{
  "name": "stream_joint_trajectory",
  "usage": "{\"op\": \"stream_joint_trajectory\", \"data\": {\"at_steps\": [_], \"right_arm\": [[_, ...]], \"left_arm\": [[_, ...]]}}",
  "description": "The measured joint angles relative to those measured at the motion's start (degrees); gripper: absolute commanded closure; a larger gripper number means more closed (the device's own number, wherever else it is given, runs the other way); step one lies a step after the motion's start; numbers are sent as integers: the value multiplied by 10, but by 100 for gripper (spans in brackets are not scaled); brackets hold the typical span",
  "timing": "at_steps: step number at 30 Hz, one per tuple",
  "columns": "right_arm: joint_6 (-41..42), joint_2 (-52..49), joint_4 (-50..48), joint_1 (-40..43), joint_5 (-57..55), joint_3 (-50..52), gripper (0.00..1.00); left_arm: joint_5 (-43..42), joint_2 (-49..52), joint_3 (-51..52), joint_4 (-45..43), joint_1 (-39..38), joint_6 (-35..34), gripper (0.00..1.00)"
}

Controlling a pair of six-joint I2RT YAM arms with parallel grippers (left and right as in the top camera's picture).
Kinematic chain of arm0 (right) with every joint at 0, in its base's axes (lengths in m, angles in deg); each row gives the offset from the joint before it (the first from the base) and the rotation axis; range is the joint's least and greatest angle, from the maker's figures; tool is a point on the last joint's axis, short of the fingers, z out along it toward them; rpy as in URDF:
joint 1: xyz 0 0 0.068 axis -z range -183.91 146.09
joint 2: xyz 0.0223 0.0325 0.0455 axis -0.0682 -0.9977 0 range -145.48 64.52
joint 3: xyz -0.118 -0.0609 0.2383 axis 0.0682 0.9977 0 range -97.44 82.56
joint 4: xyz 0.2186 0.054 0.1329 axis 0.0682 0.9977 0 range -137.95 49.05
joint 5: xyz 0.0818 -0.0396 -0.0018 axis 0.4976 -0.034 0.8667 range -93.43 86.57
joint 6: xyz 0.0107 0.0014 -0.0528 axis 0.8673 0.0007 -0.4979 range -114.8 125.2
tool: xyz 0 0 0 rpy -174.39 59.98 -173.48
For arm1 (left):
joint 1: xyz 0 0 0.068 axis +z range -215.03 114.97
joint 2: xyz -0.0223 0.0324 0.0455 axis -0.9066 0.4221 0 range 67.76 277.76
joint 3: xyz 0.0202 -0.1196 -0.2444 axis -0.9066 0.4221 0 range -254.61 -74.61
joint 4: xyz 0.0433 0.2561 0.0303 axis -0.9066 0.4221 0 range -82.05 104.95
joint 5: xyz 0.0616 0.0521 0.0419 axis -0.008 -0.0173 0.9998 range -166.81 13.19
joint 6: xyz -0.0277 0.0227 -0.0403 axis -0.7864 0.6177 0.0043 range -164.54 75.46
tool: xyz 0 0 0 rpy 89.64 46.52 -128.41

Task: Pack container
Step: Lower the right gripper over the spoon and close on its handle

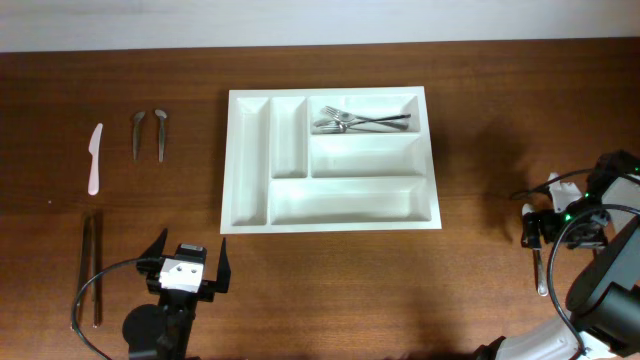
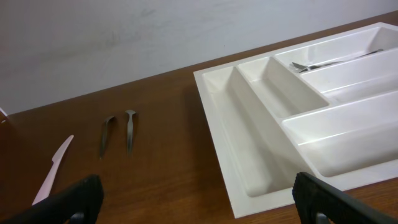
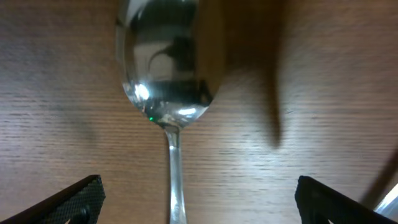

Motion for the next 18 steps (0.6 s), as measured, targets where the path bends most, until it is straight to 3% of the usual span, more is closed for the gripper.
{"op": "stream_joint_trajectory", "data": {"at_steps": [18], "right_arm": [[19,0,-64,0,-6,42,1]], "left_arm": [[0,0,0,0,0,0,1]]}}
